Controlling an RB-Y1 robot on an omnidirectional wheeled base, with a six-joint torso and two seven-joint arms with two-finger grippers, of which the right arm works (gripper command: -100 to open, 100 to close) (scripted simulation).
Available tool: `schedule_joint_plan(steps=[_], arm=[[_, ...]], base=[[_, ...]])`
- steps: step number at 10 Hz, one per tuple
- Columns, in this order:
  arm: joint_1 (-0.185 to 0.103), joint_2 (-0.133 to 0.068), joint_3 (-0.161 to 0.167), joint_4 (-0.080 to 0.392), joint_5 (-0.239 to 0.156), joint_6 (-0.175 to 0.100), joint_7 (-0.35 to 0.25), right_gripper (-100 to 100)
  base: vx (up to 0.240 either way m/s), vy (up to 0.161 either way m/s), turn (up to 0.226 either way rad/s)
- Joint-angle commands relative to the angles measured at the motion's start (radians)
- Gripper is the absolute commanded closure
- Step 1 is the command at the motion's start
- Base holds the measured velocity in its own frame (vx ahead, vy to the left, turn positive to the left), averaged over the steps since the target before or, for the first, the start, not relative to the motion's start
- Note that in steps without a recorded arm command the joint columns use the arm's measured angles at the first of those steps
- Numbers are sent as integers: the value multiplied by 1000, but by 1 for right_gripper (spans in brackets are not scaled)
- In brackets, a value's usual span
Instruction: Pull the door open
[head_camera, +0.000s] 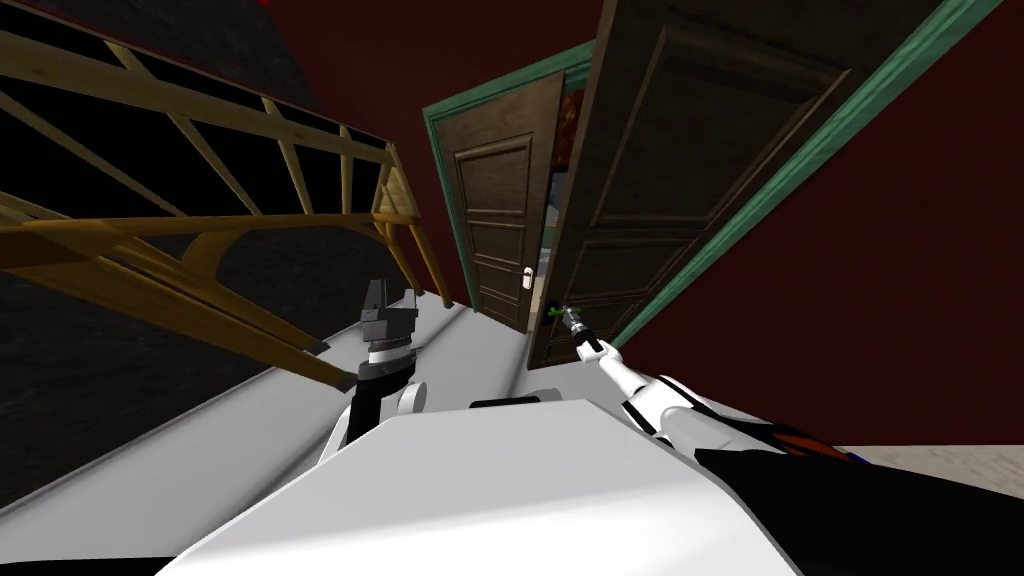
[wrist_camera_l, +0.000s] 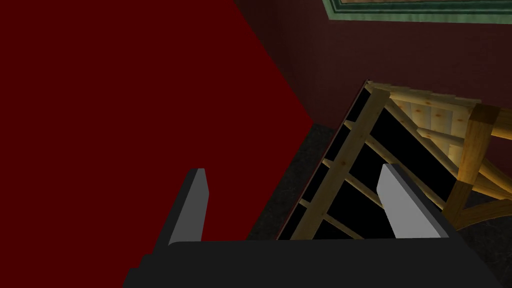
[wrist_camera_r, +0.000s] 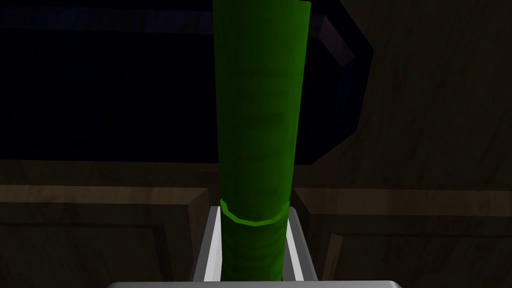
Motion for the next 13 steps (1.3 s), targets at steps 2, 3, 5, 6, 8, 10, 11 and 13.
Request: schedule_joint_plan(steps=[2,3,5,6,8,10,11,13], arm=[[-26,26,18,29,3,-10,2,100],[-34,31,22,36,3,-10,4,100],[-48,42,28,48,3,-12,7,100],[-54,46,31,53,3,-12,9,100],[-62,52,35,60,3,-13,10,100],[-37,12,61,34,-3,-29,-14,100],[-34,6,70,31,-4,-35,-21,100],[-25,-16,99,19,-6,-55,-43,100]], base=[[-208,-145,217],[-192,-145,146],[-226,-151,181],[-213,-100,136],[-172,-121,79],[-115,-63,80],[-203,-82,121],[-181,-89,81]])
